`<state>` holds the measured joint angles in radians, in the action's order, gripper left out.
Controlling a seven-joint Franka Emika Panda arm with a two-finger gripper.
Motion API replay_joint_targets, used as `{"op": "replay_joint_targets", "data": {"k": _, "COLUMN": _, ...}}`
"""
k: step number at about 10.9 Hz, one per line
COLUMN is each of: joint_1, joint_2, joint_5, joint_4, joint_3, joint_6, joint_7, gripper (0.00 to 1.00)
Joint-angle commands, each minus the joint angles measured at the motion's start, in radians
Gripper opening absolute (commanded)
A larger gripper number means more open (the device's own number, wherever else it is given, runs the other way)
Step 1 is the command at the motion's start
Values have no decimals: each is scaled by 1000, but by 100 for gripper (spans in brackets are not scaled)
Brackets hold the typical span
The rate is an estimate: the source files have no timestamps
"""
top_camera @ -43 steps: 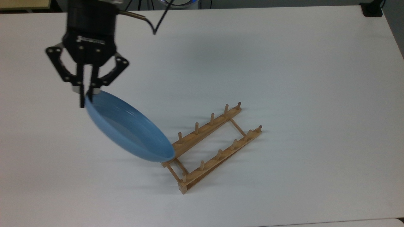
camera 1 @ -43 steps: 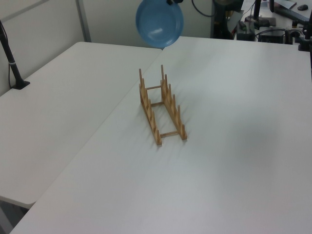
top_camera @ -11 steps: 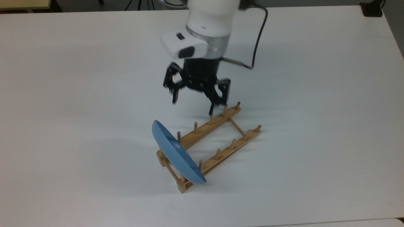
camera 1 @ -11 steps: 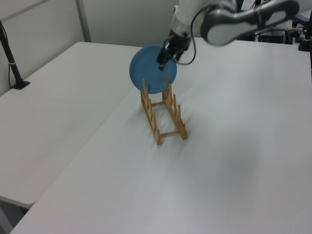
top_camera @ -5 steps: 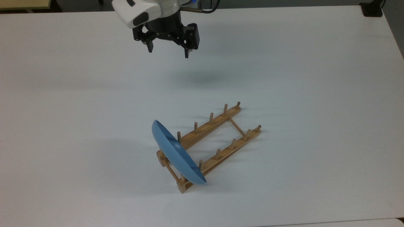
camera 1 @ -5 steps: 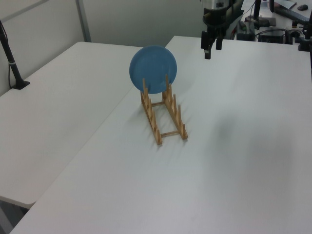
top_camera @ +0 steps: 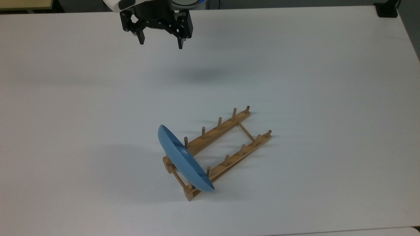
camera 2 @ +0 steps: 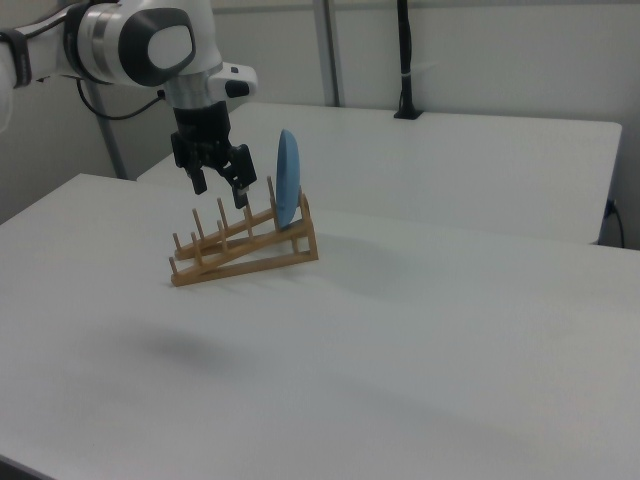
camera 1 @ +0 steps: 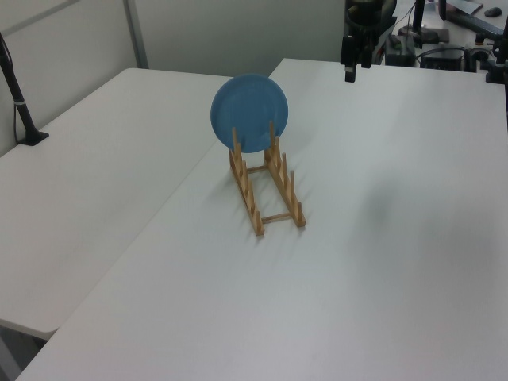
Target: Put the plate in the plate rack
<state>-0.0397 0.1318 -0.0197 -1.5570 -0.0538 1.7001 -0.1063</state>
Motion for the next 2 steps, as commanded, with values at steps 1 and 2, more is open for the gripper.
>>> {"op": "replay_joint_targets", "data": {"k": 1, "joint_1": 0, "joint_2": -23, "joint_5": -11, "joint_4": -31, "joint_3": -21, "joint_6": -1, "joint_7": 16, "gripper": 100}}
{"op": "replay_joint_targets", "data": {"k": 2, "joint_1": 3, "joint_2": -20, "joint_5": -11, "joint_4": -29, "joint_3": -21, "joint_6": 3, "joint_7": 17, "gripper": 100}}
